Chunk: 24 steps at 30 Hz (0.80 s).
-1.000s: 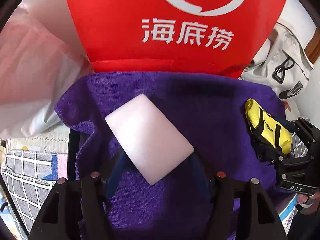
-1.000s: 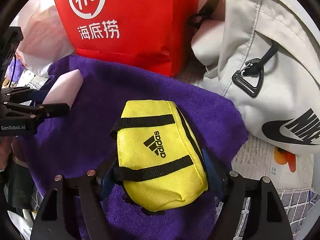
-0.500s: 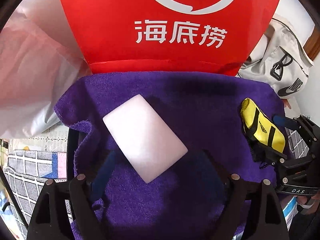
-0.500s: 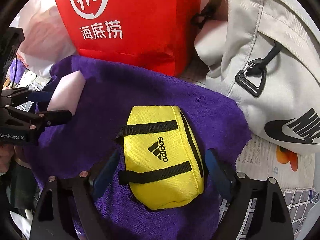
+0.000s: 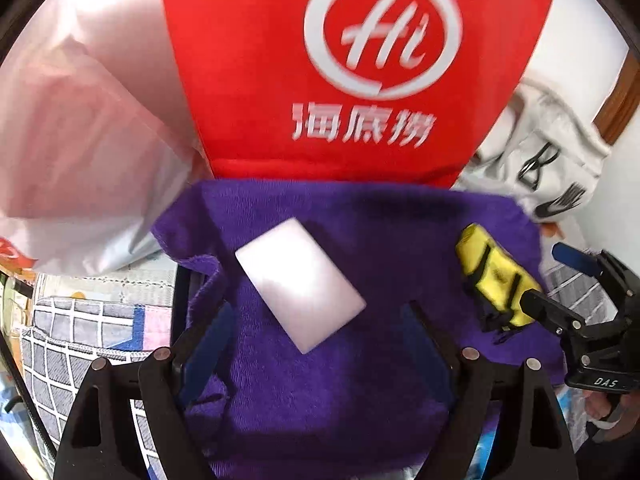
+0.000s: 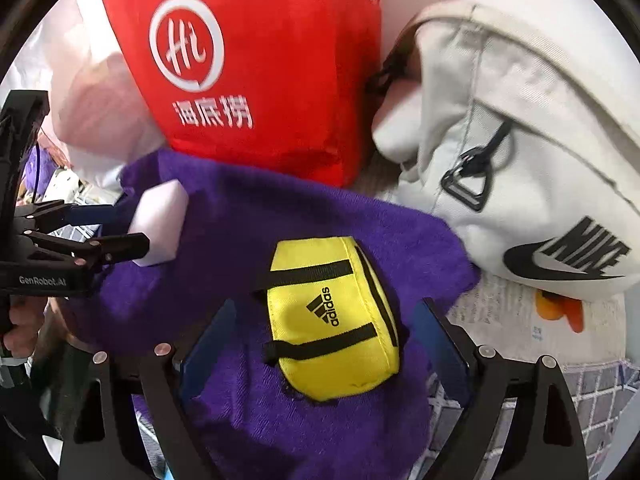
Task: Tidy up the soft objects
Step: 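Withdraw both grippers and move the right gripper toward the orange-print snack packet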
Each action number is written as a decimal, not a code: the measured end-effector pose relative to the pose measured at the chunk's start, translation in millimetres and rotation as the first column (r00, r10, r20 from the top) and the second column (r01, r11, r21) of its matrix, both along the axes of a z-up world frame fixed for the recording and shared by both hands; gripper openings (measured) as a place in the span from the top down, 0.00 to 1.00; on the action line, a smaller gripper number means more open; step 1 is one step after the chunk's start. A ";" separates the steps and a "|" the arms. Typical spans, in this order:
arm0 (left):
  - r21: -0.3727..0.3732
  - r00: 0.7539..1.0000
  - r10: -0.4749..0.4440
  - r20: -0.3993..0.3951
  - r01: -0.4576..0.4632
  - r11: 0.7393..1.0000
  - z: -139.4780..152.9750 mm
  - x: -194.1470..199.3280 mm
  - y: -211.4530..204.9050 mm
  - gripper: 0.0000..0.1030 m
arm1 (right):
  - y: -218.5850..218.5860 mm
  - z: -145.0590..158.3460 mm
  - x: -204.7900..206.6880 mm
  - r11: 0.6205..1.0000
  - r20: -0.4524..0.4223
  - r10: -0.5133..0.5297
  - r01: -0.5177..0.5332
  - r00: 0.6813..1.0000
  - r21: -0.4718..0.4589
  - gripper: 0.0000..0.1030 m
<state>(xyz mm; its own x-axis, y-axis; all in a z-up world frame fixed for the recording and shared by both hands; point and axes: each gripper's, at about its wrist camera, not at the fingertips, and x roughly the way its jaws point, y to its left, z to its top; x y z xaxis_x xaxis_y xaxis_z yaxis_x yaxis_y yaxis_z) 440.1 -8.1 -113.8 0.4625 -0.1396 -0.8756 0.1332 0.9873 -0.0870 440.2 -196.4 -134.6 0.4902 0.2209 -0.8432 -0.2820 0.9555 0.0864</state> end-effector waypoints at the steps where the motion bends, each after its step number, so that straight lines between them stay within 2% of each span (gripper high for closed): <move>1: 0.001 1.000 0.003 0.012 -0.003 1.000 5.0 -3.6 -0.5 0.18 | -2.7 4.1 -6.0 1.000 0.016 -0.008 0.008 1.000 0.003 0.13; 5: 0.033 0.997 0.008 0.072 -0.011 0.999 35.8 -32.3 -3.4 0.18 | -18.8 30.4 -29.5 0.998 0.077 -0.059 0.057 0.995 0.035 0.13; 7: 0.021 0.996 0.007 0.093 -0.009 1.000 47.7 -45.8 1.4 0.18 | -26.0 39.3 -45.6 0.995 0.103 -0.092 0.089 0.990 0.037 0.13; 13: 0.015 0.991 0.006 0.137 -0.008 1.000 76.6 -96.4 17.1 0.18 | -26.0 54.3 -97.1 0.995 0.087 -0.099 0.100 0.991 -0.001 0.13; 18: 0.004 0.988 0.020 0.151 -0.020 1.000 83.1 -150.8 32.4 0.18 | -26.8 64.3 -146.7 0.992 0.066 -0.120 0.117 0.991 0.057 0.13; 22: -0.017 0.988 0.045 0.149 -0.043 0.999 77.6 -189.8 41.9 0.18 | -25.1 68.3 -188.9 0.990 0.061 -0.118 0.113 0.991 0.084 0.13; 24: 0.002 0.986 0.067 0.153 -0.069 0.998 71.8 -206.6 44.3 0.18 | -22.5 68.1 -213.1 0.991 0.068 -0.108 0.102 0.992 0.084 0.13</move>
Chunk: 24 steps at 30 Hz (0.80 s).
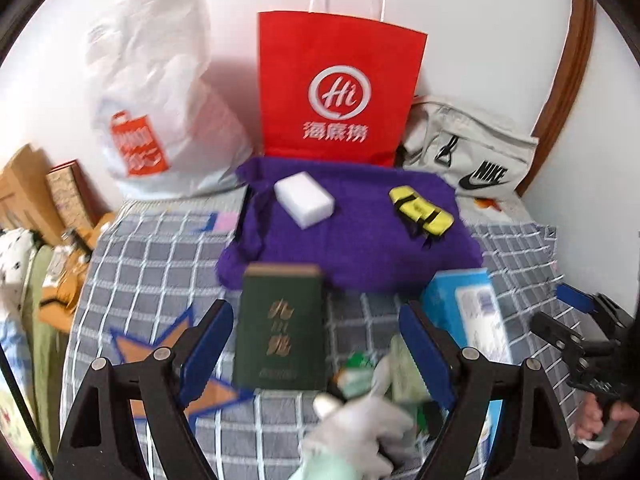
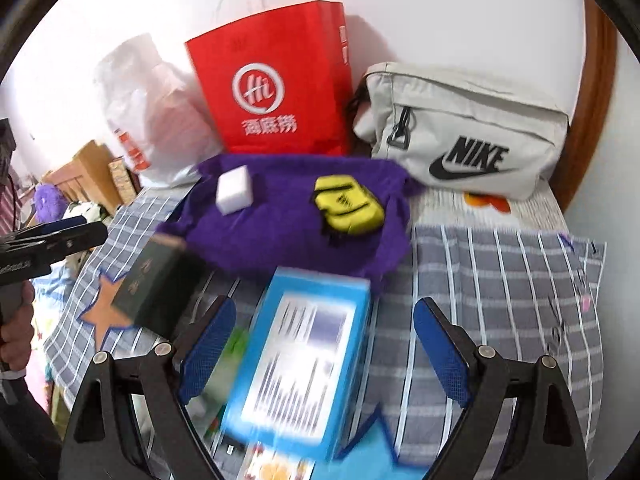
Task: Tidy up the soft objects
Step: 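Withdraw both grippers and move the right gripper toward the orange-print snack packet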
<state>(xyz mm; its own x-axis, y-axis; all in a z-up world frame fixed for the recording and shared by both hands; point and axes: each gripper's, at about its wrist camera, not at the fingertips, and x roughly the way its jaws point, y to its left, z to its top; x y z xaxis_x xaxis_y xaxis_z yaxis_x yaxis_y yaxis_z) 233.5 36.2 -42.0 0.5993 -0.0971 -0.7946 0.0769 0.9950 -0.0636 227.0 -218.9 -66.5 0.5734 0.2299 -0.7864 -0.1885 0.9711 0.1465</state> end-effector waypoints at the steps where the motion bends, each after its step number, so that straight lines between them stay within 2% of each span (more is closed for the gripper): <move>1: 0.011 1.000 0.020 -0.003 -0.020 1.000 -4.1 -6.6 0.5 0.18 | 1.6 -0.9 -10.6 1.000 -0.001 0.006 -0.006 1.000 -0.005 0.13; 5: -0.027 0.999 0.040 -0.029 -0.041 0.999 -19.1 -35.2 4.5 0.18 | 7.0 -9.9 -50.9 1.000 -0.006 0.016 -0.016 1.000 -0.027 0.13; 9: -0.013 0.997 0.077 -0.031 -0.078 0.997 -31.8 -59.6 9.8 0.18 | 11.2 -31.1 -84.3 0.999 -0.043 0.025 -0.027 0.999 -0.039 0.13; 13: -0.014 0.994 0.099 -0.053 -0.100 0.995 -50.5 -77.5 16.9 0.18 | 13.3 -52.0 -102.8 0.999 -0.082 0.036 -0.037 0.996 -0.008 0.13; 19: -0.039 0.989 0.114 -0.098 -0.119 0.992 -80.2 -89.7 28.4 0.18 | 19.4 -86.6 -98.5 1.000 -0.142 -0.012 0.012 0.990 0.003 0.13; 24: -0.053 0.985 0.124 -0.122 -0.131 0.990 -97.4 -96.3 37.7 0.18 | 31.4 -112.3 -91.2 0.999 -0.175 -0.015 0.009 0.984 -0.034 0.13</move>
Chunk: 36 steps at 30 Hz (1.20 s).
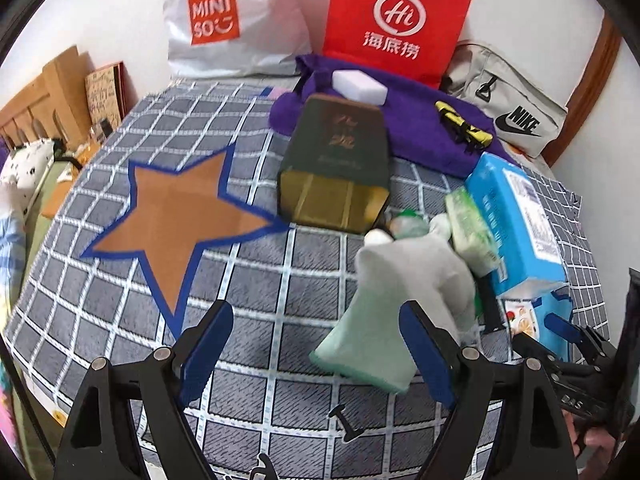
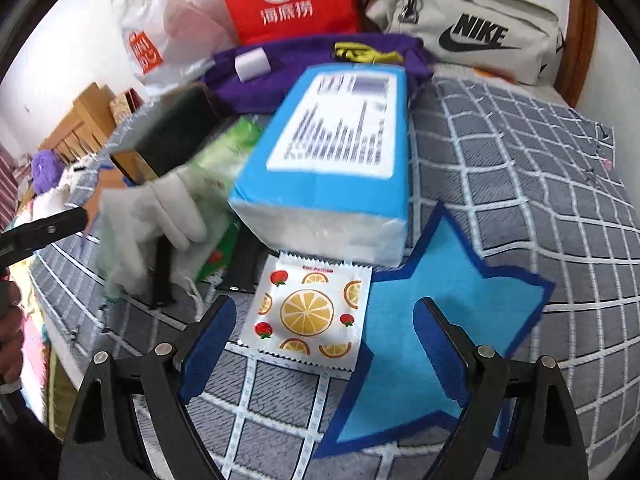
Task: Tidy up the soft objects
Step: 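Withdraw both grippers and move the right gripper toward the orange-print snack packet, then close the right gripper on the orange-print snack packet and lift it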
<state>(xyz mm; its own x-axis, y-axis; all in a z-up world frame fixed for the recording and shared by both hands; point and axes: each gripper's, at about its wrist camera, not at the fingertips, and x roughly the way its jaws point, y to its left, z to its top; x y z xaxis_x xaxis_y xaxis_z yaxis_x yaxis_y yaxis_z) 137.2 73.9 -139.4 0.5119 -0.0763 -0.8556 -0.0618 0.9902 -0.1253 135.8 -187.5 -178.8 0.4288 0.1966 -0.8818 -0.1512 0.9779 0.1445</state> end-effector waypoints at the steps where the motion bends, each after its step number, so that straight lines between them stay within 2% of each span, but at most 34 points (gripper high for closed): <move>1: -0.005 1.000 0.000 -0.009 0.000 1.000 -2.8 -0.5 1.6 0.18 | 1.6 -3.8 1.7 1.000 -0.004 -0.004 0.004 1.000 -0.007 0.13; 7: -0.014 1.000 -0.004 -0.018 0.004 1.000 -7.7 -0.4 5.2 0.18 | 17.4 -11.4 -0.3 0.995 0.039 0.007 -0.003 0.999 -0.105 0.12; 10: -0.014 1.000 -0.007 -0.015 0.007 1.000 -7.3 -0.7 4.5 0.18 | 18.8 -10.8 -4.0 0.995 0.060 0.000 0.006 0.998 -0.100 0.16; 12: -0.016 1.000 -0.014 -0.013 0.014 1.000 -7.6 -1.7 3.5 0.18 | 18.0 -8.5 -7.3 0.995 0.079 0.009 -0.002 0.997 -0.099 0.31; 15: -0.015 1.000 -0.023 -0.011 0.023 1.000 -8.5 -3.4 1.8 0.18 | 13.1 -5.2 -12.0 0.996 0.093 0.019 -0.010 0.995 -0.089 0.45; 18: -0.014 1.000 -0.025 -0.011 0.025 1.000 -9.2 -5.2 1.4 0.18 | 7.3 -4.1 -16.4 0.997 0.104 0.033 -0.026 0.994 -0.069 0.49; 25: -0.018 0.999 -0.034 -0.005 0.034 0.999 -11.1 -8.2 -2.5 0.18 | 12.4 -3.4 -40.4 0.990 0.131 0.120 -0.109 0.984 -0.085 0.60; 28: -0.045 0.998 -0.063 0.018 0.064 0.997 -9.4 -9.1 -6.0 0.18 | 11.7 -3.9 -44.7 0.989 0.143 0.132 -0.121 0.981 -0.085 0.69; 29: -0.049 0.997 -0.072 0.026 0.073 0.996 -8.7 -9.5 -8.0 0.18 | 10.1 -3.4 -44.8 0.990 0.143 0.128 -0.118 0.981 -0.077 0.78; 30: -0.051 0.997 -0.077 0.032 0.078 0.996 -8.0 -9.5 -10.0 0.18 | 7.3 -2.8 -44.5 0.992 0.143 0.121 -0.113 0.982 -0.062 0.80; 36: -0.097 0.991 -0.114 0.076 0.121 0.988 -6.7 3.9 -22.9 0.18 | 1.9 0.9 -44.2 0.992 0.146 0.121 -0.117 0.982 -0.038 0.85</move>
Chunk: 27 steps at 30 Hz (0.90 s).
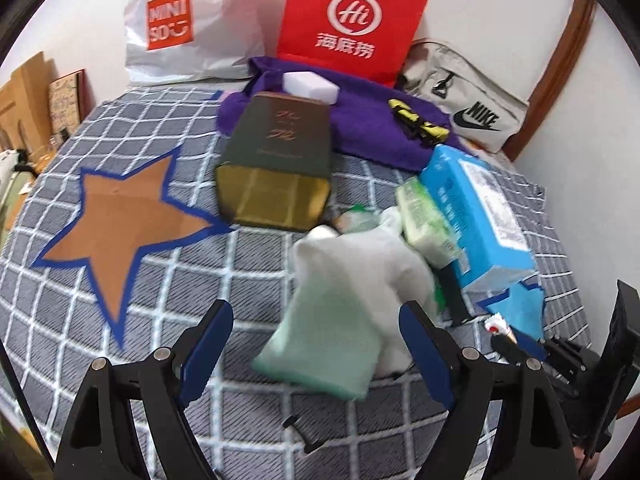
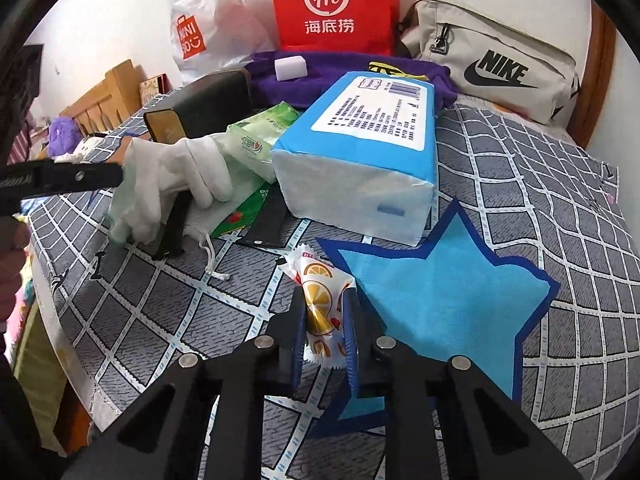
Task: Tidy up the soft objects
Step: 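Close the right gripper on the orange-print snack packet and lift it, then grasp the white glove with the left gripper while the right holds the packet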
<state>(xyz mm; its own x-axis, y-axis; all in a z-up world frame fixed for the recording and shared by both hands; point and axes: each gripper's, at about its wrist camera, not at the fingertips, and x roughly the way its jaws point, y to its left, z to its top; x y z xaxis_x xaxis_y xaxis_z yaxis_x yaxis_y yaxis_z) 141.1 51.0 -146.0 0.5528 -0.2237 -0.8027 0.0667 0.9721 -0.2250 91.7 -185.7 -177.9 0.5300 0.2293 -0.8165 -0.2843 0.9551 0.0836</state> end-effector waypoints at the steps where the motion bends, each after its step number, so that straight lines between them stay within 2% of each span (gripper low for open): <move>1: -0.005 1.000 -0.005 0.007 0.005 1.000 -0.1 3.5 -2.4 0.18 | -1.8 1.9 -0.4 1.000 0.001 -0.002 0.002 1.000 0.008 0.85; 4: -0.023 1.000 0.002 0.029 -0.001 1.000 -4.2 16.4 -6.6 0.19 | -6.9 8.5 -0.8 1.000 0.010 -0.008 0.008 1.000 0.030 0.86; 6: -0.037 0.999 0.029 0.032 -0.027 0.999 -9.1 23.3 -5.6 0.29 | -9.9 9.3 0.8 0.999 0.010 -0.018 0.018 1.000 0.035 0.86; 8: -0.059 1.000 0.014 0.018 -0.013 0.998 -14.7 28.7 -5.6 0.50 | -12.0 7.0 2.2 0.999 0.000 -0.025 0.025 1.000 0.037 0.86; 9: -0.074 1.000 -0.006 0.005 0.006 0.997 -18.3 30.7 -6.2 0.54 | -13.4 4.8 2.9 0.999 -0.006 -0.031 0.031 0.999 0.035 0.86; 11: -0.084 0.999 -0.033 -0.007 0.032 0.996 -22.1 30.2 -7.0 0.72 | -14.5 -0.2 4.4 0.999 -0.026 -0.034 0.035 0.999 0.030 0.86; 12: -0.087 0.999 -0.043 -0.004 0.043 0.995 -22.4 28.7 -7.0 0.77 | -14.7 -1.1 4.6 0.999 -0.028 -0.033 0.034 0.999 0.030 0.86; 13: -0.089 0.999 -0.047 0.003 0.047 0.995 -21.5 26.2 -6.3 0.87 | -14.7 -1.1 4.6 0.999 -0.025 -0.033 0.034 0.999 0.031 0.86; 14: -0.095 0.999 -0.045 0.012 0.046 0.994 -19.7 23.6 -4.9 0.90 | -14.8 -0.9 4.7 0.999 -0.025 -0.033 0.034 0.999 0.032 0.86; 27: -0.114 0.995 0.025 0.096 -0.014 0.993 21.9 -9.7 21.8 0.92 | -15.7 13.0 2.6 0.996 -0.025 -0.064 0.066 0.998 0.068 0.86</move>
